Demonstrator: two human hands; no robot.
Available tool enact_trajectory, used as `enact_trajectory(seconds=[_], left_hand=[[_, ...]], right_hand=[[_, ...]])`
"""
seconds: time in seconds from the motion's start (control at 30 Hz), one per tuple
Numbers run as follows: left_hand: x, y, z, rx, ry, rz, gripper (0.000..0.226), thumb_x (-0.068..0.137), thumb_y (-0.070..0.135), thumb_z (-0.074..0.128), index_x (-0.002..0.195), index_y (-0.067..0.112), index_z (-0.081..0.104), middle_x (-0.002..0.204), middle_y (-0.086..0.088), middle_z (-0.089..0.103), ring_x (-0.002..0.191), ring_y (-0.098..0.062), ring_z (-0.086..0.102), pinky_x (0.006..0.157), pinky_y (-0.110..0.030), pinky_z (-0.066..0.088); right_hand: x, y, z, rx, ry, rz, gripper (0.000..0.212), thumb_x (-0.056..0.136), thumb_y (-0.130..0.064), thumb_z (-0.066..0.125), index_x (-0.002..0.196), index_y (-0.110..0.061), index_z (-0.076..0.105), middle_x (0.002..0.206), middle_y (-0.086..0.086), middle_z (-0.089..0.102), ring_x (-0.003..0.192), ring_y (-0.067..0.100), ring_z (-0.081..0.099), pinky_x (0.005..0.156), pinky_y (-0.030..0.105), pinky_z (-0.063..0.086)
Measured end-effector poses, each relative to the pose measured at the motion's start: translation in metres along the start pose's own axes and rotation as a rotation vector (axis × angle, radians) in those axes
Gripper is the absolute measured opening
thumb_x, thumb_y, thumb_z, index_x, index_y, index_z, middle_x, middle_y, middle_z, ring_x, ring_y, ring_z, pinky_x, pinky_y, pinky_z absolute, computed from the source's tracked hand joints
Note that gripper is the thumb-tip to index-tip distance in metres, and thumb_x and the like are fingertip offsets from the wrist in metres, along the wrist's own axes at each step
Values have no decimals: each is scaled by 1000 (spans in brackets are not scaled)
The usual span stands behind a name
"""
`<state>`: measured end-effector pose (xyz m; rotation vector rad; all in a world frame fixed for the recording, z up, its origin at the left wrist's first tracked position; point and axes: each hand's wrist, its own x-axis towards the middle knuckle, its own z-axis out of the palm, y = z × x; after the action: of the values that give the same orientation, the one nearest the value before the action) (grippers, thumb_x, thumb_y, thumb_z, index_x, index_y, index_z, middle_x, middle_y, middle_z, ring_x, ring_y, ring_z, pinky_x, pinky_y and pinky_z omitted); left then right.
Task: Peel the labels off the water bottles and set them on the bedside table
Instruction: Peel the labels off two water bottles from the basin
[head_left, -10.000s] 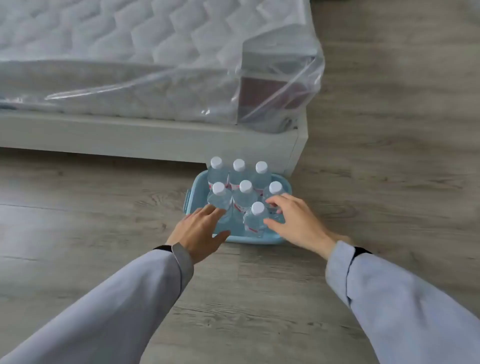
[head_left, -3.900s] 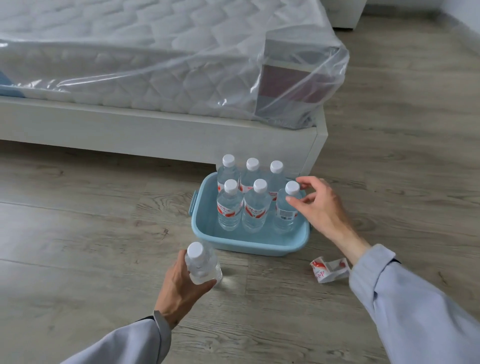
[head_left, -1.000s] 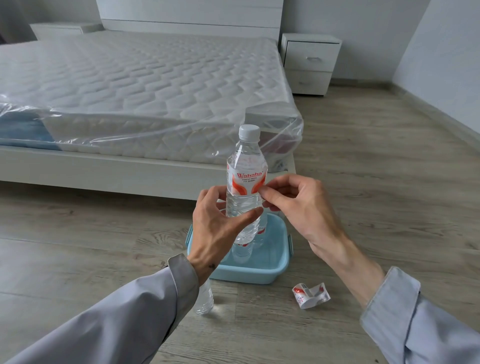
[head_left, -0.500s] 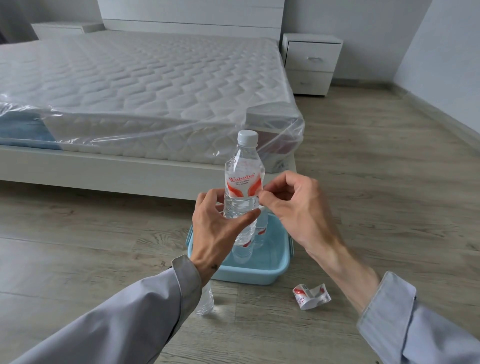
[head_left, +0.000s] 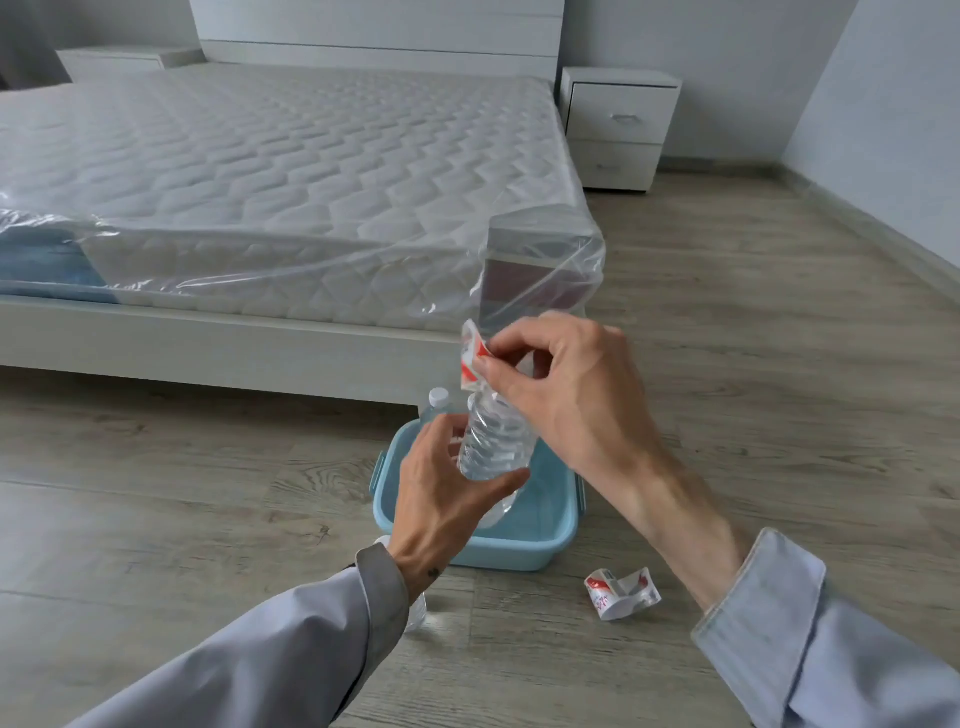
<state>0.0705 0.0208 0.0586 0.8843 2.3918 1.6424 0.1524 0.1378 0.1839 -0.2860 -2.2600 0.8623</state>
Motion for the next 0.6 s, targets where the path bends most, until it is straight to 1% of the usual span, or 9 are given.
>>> enact_trajectory(seconds=[0.07,0.17,0.2,0.23,0.3,0.37,0.43,0.5,0.6], left_hand=[[-8,-5,3,1,-66,-1,60,65,40,99,113,23,66,114,9,74,104,-7,72,91,-25,60],[-20,-9,7,-30,-138,32,63,62,46,98,114,32,65,111,18,75,106,3,71,89,-9,54],[-24,-10,6,-42,-148,38,64,62,50,97,115,34,65,112,21,74,109,4,70,90,-5,52],[-27,-10,5,-56,-154,37,65,62,52,95,117,34,65,114,23,74,111,4,70,92,-4,51],[-28,-11,3,-84,-152,35,65,64,51,96,118,34,65,116,21,75,112,0,71,96,-10,54],[-25,-12,1,-108,-125,21,63,65,44,99,117,32,65,116,15,76,111,-6,73,99,-22,59],[-20,-8,-4,-140,-91,-3,64,62,45,100,115,34,65,115,12,77,109,-10,75,99,-34,61],[-16,-5,-8,-177,-63,-29,65,58,53,96,112,38,64,115,10,77,109,-12,75,98,-39,62],[-11,-6,-12,-221,-45,-69,69,56,54,96,113,34,64,117,5,78,110,-16,76,98,-45,63]], right_hand=[[10,-1,-5,-88,59,-34,7,87,-32,83,83,-26,82,73,-15,69,65,2,59,66,15,43],[22,8,-15,-20,102,50,8,87,-25,82,80,-23,80,70,-15,74,57,-4,61,59,7,39],[25,14,-19,28,117,102,9,88,-23,81,78,-22,79,68,-15,76,56,-4,63,58,8,41],[27,22,-23,57,139,146,11,88,-23,80,78,-22,78,68,-14,76,58,0,66,59,13,46],[29,40,-35,72,204,206,11,89,-22,77,79,-21,78,68,-12,77,64,5,70,65,22,54],[27,60,-47,94,272,255,9,89,-20,76,81,-22,78,72,-10,78,68,5,72,69,23,56],[22,81,-58,130,318,291,7,89,-22,76,82,-25,77,75,-11,78,70,3,72,69,21,55],[16,99,-66,171,355,318,7,87,-26,76,80,-28,76,74,-13,78,67,0,70,68,18,53],[4,129,-72,179,420,397,10,86,-27,75,76,-28,74,67,-12,75,62,0,66,64,20,51]])
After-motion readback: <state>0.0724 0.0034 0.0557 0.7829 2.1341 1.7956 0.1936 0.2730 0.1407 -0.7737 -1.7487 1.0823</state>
